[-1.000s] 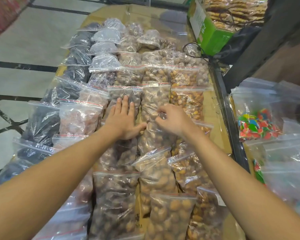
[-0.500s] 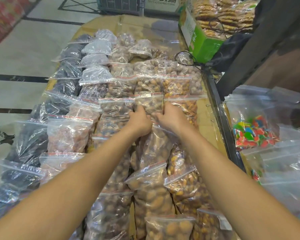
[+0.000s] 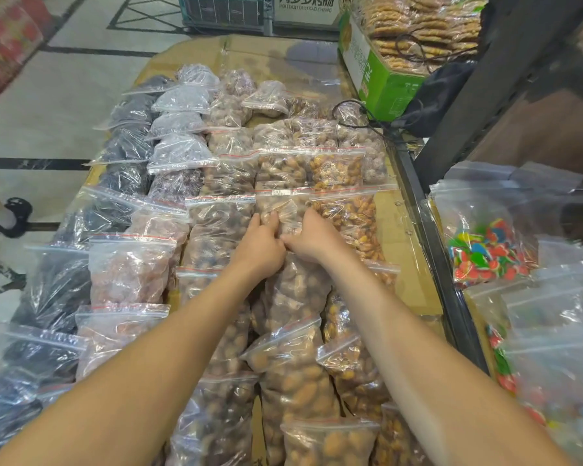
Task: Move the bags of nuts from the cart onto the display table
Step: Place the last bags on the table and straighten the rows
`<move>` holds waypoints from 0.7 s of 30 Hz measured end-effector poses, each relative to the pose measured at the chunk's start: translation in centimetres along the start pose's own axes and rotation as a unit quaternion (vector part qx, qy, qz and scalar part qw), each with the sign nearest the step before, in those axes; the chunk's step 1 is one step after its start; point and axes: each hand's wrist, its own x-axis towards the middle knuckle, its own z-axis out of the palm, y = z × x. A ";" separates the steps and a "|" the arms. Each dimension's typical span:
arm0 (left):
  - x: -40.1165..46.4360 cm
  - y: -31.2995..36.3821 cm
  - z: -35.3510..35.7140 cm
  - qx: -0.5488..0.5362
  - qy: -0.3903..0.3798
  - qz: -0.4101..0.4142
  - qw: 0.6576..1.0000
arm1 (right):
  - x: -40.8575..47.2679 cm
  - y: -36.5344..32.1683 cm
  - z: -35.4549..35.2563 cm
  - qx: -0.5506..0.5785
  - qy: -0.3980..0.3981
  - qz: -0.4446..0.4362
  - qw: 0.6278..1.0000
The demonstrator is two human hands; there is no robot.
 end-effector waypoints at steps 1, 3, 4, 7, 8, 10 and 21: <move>0.0 0.0 -0.3 0.020 -0.021 -0.004 1.000 | -0.2 0.1 -0.1 0.008 -0.011 -0.008 1.000; -0.1 0.3 -0.6 0.020 -0.037 -0.008 0.999 | -0.4 0.6 -0.2 0.016 -0.004 -0.017 1.000; -0.2 0.5 -0.6 -0.006 -0.028 -0.012 1.000 | -0.4 0.9 -0.1 0.025 -0.004 -0.011 1.000; -0.1 1.3 -0.3 -0.120 0.045 -0.038 0.991 | 0.1 0.2 -0.6 0.130 -0.009 0.047 0.990; 0.1 1.6 -0.4 -0.142 0.060 -0.047 0.987 | 0.5 -0.2 -0.9 0.164 -0.006 0.062 0.985; 0.6 1.8 -0.7 -0.157 0.069 -0.065 0.983 | 1.2 -0.8 -1.1 0.197 0.003 0.079 0.977; 0.9 0.7 -0.2 0.076 -0.028 -0.041 0.996 | 2.3 0.1 0.1 0.105 0.063 0.036 0.992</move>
